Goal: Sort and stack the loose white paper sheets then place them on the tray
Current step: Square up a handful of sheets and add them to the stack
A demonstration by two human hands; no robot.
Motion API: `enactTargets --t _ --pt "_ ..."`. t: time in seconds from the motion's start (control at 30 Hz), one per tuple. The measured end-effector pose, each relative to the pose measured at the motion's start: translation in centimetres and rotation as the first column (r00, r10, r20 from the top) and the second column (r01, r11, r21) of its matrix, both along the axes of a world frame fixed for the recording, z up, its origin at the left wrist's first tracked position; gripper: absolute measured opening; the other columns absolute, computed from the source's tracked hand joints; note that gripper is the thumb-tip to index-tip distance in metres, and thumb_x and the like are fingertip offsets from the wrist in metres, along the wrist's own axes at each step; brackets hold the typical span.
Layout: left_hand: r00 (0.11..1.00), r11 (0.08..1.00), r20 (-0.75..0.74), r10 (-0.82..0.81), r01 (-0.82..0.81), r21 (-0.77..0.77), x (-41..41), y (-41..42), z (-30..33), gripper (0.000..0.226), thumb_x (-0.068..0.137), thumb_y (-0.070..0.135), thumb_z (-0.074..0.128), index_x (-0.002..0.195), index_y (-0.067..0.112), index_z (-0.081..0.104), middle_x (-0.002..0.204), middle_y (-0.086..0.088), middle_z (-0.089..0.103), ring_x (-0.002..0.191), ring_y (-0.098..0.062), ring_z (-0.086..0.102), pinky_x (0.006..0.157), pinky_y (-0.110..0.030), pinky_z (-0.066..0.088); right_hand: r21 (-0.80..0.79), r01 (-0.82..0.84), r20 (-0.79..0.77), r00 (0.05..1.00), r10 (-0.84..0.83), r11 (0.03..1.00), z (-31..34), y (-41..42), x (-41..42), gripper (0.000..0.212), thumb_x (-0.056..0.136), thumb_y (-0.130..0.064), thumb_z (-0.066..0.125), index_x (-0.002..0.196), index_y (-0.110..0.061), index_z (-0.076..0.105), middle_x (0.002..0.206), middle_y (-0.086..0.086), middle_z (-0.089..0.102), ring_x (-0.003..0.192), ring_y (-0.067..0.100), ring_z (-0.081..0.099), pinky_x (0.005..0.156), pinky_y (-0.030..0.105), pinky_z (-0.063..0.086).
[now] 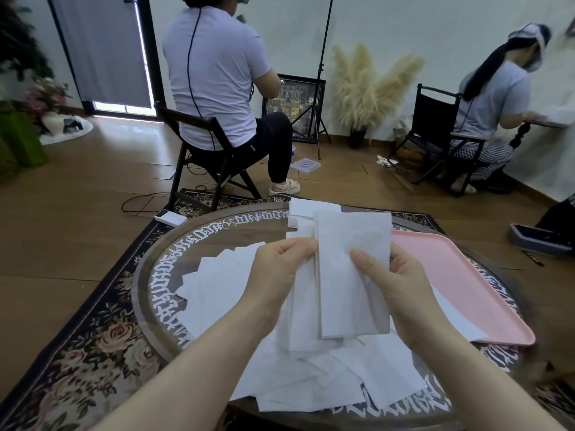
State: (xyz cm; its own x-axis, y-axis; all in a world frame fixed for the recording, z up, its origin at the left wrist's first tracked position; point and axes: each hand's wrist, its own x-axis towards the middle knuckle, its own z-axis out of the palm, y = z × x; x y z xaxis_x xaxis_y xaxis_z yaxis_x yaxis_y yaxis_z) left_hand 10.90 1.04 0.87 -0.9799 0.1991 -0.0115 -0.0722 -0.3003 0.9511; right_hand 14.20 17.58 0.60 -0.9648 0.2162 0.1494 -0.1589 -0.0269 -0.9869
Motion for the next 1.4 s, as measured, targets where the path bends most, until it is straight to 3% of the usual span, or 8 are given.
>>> enactTargets --t 0.13,0.3,0.5,0.67,0.83,0.93,1.1,1.4 --pt "1.000 0.999 0.003 -0.030 0.030 -0.018 0.2 -0.1 0.2 0.017 0.087 0.019 0.065 0.086 0.010 0.080 0.091 -0.008 0.077 0.082 -0.018 0.071 0.070 -0.026 0.051 0.020 -0.009 0.003 1.000 0.009 1.000 -0.1 0.1 0.0 0.026 0.084 -0.023 0.070 0.109 -0.016 0.070 0.101 -0.001 0.077 0.090 0.016 0.073 0.069 0.025 0.056" --pt "0.999 0.999 0.008 -0.038 0.038 -0.005 0.3 -0.2 0.4 0.017 0.087 0.019 0.065 0.083 0.012 0.080 0.089 -0.007 0.077 0.080 -0.017 0.071 0.064 -0.021 0.051 0.037 -0.007 0.010 1.000 0.007 0.999 -0.1 0.1 0.0 0.024 0.086 -0.022 0.069 0.109 -0.016 0.070 0.102 -0.001 0.077 0.091 0.018 0.073 0.072 0.030 0.054" --pt "1.000 0.999 0.019 -0.021 0.020 0.026 0.3 -0.2 0.4 0.021 0.087 0.026 0.069 0.088 0.007 0.078 0.091 -0.009 0.077 0.081 -0.019 0.072 0.067 -0.024 0.052 0.058 -0.012 0.005 1.000 0.011 0.998 0.1 -0.1 0.1 0.022 0.088 -0.020 0.068 0.110 -0.016 0.070 0.103 -0.001 0.077 0.093 0.018 0.073 0.073 0.029 0.056" --pt "0.998 0.999 -0.038 0.040 -0.040 0.006 0.6 0.1 0.2 0.010 0.082 0.012 0.075 0.090 0.006 0.077 0.087 -0.011 0.077 0.079 -0.020 0.074 0.073 -0.028 0.057 0.070 -0.013 -0.021 1.000 0.014 0.997 0.2 -0.3 0.3 0.024 0.088 -0.017 0.068 0.112 -0.013 0.069 0.105 0.001 0.076 0.095 0.020 0.072 0.076 0.031 0.059" --pt "0.999 1.000 -0.028 0.020 -0.020 0.000 0.3 -0.3 0.4 0.009 0.084 0.005 0.071 0.091 0.006 0.077 0.088 -0.011 0.077 0.076 -0.019 0.073 0.069 -0.026 0.058 0.129 0.102 -0.157 0.984 -0.081 0.986 0.8 0.1 0.2 0.032 0.083 -0.017 0.076 0.112 -0.022 0.062 0.101 -0.015 0.072 0.084 0.001 0.068 0.065 0.018 0.054" --pt "1.000 1.000 -0.018 -0.010 0.010 -0.029 0.2 -0.4 0.2 0.013 0.084 0.000 0.069 0.092 0.006 0.076 0.089 -0.012 0.077 0.077 -0.021 0.073 0.073 -0.029 0.059 0.112 0.047 -0.135 0.990 -0.031 0.993 1.1 0.8 0.1 0.044 0.073 -0.027 0.080 0.113 -0.028 0.061 0.103 -0.017 0.071 0.091 0.006 0.069 0.070 0.023 0.055" --pt "0.996 0.996 0.023 -0.090 0.091 -0.021 0.4 -0.7 0.2 0.017 0.082 -0.005 0.067 0.084 0.008 0.077 0.084 -0.013 0.076 0.071 -0.022 0.071 0.063 -0.027 0.058 0.065 -0.080 -0.055 0.995 0.083 0.995 0.8 1.5 0.1 0.047 0.069 -0.026 0.085 0.112 -0.023 0.067 0.110 0.003 0.074 0.105 0.028 0.069 0.089 0.046 0.057" --pt "0.983 0.983 -0.013 -0.182 0.182 -0.029 0.5 -1.4 0.1 0.022 0.068 0.010 0.073 0.089 0.011 0.079 0.092 -0.018 0.075 0.078 -0.026 0.072 0.069 -0.032 0.059 0.040 -0.231 -0.024 0.972 0.232 0.972 0.8 1.7 0.5 0.062 0.065 -0.016 0.083 0.123 -0.021 0.062 0.118 0.004 0.071 0.106 0.023 0.069 0.078 0.029 0.057"
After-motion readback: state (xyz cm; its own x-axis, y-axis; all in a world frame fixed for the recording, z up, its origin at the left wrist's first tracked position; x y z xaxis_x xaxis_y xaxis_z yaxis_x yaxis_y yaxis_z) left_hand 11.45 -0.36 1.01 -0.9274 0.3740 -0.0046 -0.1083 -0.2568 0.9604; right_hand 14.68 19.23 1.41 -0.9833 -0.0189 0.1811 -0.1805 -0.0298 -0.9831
